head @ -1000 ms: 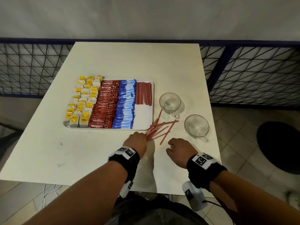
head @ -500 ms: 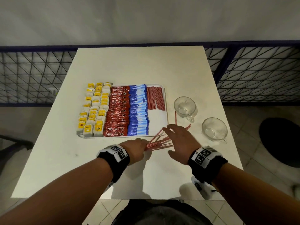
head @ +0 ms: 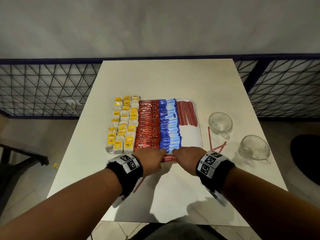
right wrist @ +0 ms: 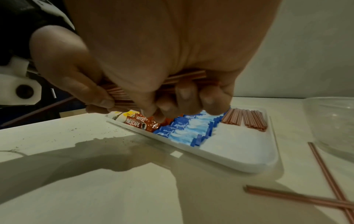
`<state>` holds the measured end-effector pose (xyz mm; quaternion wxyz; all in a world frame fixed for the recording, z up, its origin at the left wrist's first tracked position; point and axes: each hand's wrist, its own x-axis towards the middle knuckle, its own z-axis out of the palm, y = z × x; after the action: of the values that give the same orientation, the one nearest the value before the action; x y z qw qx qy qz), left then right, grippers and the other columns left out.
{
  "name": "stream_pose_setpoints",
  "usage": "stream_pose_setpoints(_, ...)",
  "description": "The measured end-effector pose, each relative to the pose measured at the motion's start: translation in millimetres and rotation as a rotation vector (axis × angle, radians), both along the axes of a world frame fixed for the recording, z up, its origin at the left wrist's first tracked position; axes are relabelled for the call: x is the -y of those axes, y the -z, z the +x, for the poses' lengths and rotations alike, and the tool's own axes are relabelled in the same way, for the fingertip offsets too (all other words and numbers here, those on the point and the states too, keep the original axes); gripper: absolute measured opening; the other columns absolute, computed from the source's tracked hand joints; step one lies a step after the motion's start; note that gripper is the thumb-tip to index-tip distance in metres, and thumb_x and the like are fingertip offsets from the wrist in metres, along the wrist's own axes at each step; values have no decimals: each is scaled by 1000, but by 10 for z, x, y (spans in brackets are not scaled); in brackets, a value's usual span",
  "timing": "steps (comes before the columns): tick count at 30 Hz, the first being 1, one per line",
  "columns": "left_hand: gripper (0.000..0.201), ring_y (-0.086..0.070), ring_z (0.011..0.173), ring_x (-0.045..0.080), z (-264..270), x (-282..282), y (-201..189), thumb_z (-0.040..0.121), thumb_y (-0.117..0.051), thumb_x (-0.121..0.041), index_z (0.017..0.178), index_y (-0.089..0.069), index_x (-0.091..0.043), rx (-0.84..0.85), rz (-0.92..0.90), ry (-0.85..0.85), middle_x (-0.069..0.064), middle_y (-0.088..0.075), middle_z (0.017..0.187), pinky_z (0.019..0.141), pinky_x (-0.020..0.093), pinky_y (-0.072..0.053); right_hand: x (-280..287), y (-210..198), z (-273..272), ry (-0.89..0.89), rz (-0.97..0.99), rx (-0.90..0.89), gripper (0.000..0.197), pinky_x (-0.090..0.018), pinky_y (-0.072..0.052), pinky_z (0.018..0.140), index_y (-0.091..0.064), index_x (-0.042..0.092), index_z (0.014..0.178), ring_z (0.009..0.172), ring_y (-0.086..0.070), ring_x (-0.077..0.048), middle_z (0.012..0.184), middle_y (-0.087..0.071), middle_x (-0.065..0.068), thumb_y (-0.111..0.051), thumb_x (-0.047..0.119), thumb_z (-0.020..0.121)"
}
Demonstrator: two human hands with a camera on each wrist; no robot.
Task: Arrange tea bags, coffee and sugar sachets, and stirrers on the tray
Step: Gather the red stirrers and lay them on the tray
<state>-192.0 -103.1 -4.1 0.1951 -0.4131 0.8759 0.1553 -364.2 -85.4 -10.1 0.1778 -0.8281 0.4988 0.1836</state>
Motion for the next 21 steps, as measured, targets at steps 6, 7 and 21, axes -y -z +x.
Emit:
stream_pose_setpoints(6,25,-60,94,32,58,76,-11,87,-56,-22,110,-54,-10,-77,119,-14,14,-64,108,70,30,-39,-30,-90,172,7,36,-69,26,-33,-34,65,-46,13,120,92,-61,-30,109,-59,-8,-37,19,97)
stream_pose_setpoints(7,25,-60,94,31,51,86,-4,87,-56,-22,110,-55,-11,-75,128,-18,14,-64,107,70,30,-40,-40,-104,196,13,37,-80,26,-33,-35,65,-47,13,120,92,-61,-29,110,-60,-7,-38,18,97)
stream_pose_setpoints(21,12,-54,76,14,418,380,-68,99,-49,-34,99,-50,-22,-621,99,-551,-4,-57,85,61,25,-37,209,-337,43,526,-658,365,54,-42,-48,79,-54,8,115,92,-55,-34,109,-55,-13,-39,43,75)
